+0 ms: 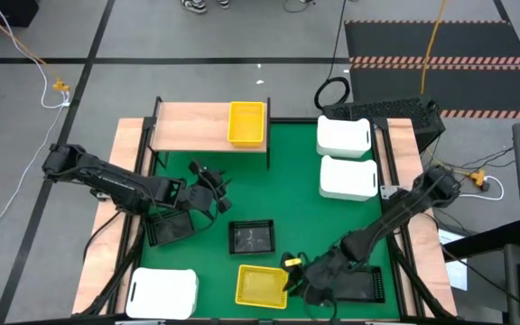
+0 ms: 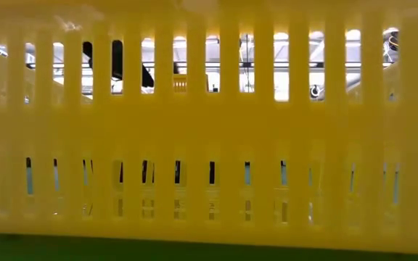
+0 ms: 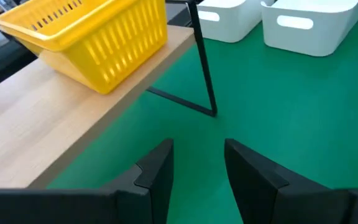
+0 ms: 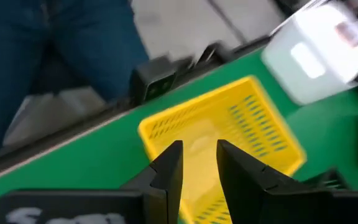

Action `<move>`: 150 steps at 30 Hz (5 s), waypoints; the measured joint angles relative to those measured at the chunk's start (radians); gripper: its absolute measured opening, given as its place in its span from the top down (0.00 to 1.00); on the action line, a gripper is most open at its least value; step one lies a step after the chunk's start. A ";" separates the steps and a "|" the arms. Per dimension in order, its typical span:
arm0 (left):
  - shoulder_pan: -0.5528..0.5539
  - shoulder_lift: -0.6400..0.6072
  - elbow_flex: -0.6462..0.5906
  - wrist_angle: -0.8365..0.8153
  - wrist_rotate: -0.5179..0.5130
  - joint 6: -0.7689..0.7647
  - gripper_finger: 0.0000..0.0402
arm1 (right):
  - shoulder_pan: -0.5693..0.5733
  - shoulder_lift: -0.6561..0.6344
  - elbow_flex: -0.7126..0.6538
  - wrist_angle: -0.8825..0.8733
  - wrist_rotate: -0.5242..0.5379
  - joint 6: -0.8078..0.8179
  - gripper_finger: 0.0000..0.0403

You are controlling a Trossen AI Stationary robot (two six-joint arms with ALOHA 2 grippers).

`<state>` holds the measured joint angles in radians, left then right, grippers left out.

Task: Stack baskets on shelf by color
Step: Stack the yellow bin on top of the other yellow bin on the shelf

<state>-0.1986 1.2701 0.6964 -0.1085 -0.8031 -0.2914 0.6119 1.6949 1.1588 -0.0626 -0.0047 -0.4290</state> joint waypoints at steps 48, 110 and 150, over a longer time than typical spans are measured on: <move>-0.006 0.000 0.000 -0.009 0.020 -0.009 0.64 | -0.023 0.113 0.037 -0.253 0.144 -0.507 0.77; -0.047 0.000 0.000 -0.116 0.018 -0.152 0.64 | -0.055 0.056 0.043 -0.087 -0.100 -0.372 0.99; 0.034 -0.001 -0.015 -0.220 -0.061 -0.004 0.64 | -0.821 0.206 0.754 -0.274 0.479 -0.037 0.99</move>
<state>-0.1648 1.2694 0.6812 -0.3284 -0.8644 -0.2958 -0.2092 1.9008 1.9133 -0.3362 0.4748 -0.4659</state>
